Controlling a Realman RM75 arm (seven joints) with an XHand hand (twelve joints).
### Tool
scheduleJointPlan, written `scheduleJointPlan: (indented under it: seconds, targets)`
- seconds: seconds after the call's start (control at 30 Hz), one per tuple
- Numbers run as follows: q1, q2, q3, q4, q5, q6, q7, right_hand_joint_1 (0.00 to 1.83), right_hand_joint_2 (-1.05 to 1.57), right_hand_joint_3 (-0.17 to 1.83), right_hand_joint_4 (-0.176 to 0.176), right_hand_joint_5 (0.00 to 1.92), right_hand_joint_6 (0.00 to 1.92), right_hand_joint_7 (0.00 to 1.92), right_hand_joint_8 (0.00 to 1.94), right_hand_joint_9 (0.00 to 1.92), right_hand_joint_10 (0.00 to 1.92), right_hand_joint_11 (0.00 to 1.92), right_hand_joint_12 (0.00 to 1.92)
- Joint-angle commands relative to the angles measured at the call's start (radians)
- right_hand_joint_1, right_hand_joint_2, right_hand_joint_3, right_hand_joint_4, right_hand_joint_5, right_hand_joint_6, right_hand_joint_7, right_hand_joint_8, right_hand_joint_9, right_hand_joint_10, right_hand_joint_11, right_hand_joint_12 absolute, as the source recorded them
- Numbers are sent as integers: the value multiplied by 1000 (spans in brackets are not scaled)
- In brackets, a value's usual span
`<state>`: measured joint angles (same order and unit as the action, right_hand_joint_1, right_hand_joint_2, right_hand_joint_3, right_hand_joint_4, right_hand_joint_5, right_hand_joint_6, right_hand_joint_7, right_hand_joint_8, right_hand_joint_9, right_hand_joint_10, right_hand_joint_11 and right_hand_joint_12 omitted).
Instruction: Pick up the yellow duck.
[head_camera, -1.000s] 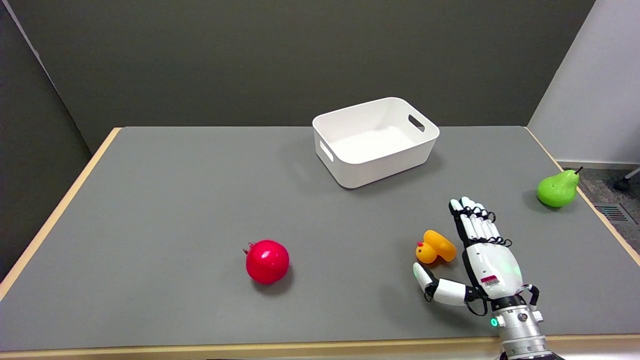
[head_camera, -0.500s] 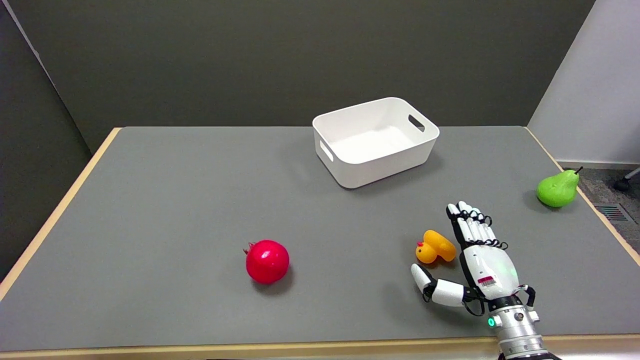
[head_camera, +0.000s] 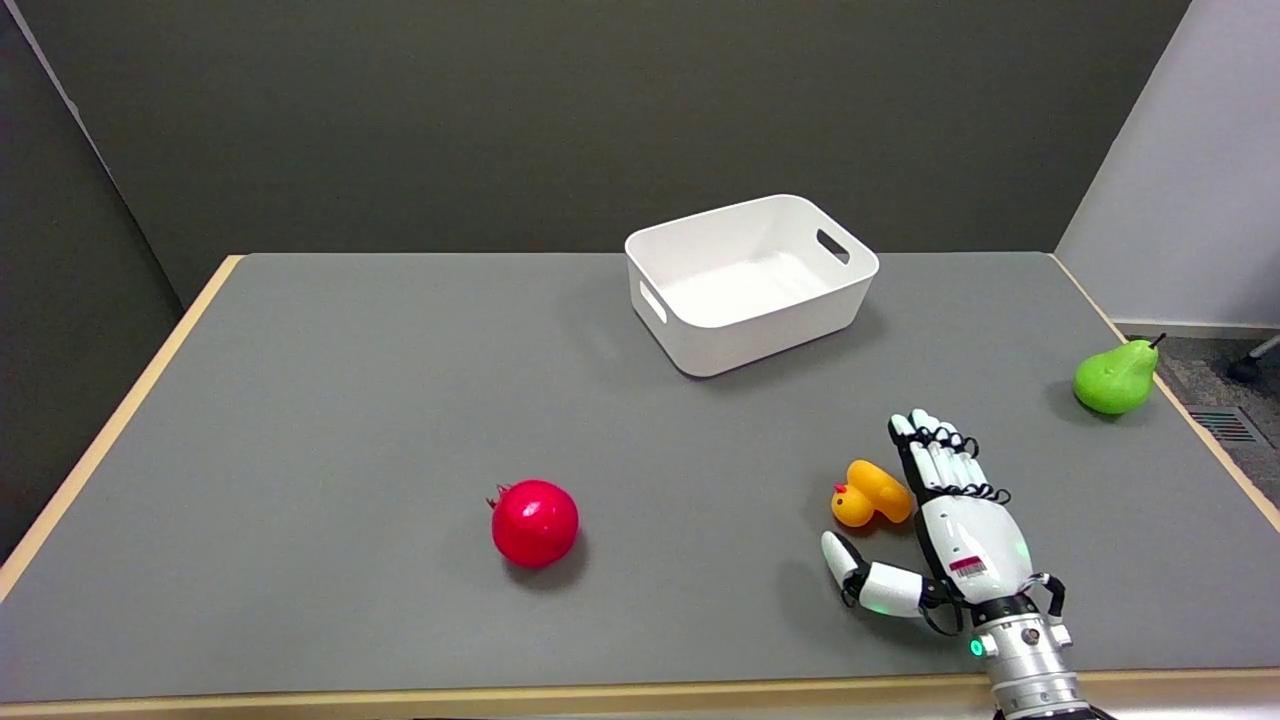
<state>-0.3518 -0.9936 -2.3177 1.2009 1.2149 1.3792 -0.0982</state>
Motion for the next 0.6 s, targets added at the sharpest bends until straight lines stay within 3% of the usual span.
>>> scheduleJointPlan:
  seconds: [0.03,0.1,0.2,0.27,0.33,0.47,0.6]
  targets:
    - [39,-29,-1,-64,-70,58,2,442,633,842,-174,35,267,120,299,10,569,-1,373]
    - [47,-35,-1,-73,-81,70,2,457,651,829,-176,33,300,144,316,26,624,-1,428]
    - [58,-43,-1,-89,-102,94,2,503,612,916,-176,57,394,218,440,151,731,-1,661]
    - [61,-47,-1,-100,-115,107,2,539,666,816,-176,104,368,287,398,187,786,-1,724]
    - [65,-53,-1,-110,-120,117,2,572,679,846,-176,170,471,405,513,297,929,-1,853]
    - [69,-59,-1,-116,-121,123,2,629,693,859,-176,229,570,491,606,374,1028,-1,953]
    - [69,-59,-1,-113,-130,124,2,617,676,951,-176,269,658,532,684,440,1002,-1,1008]
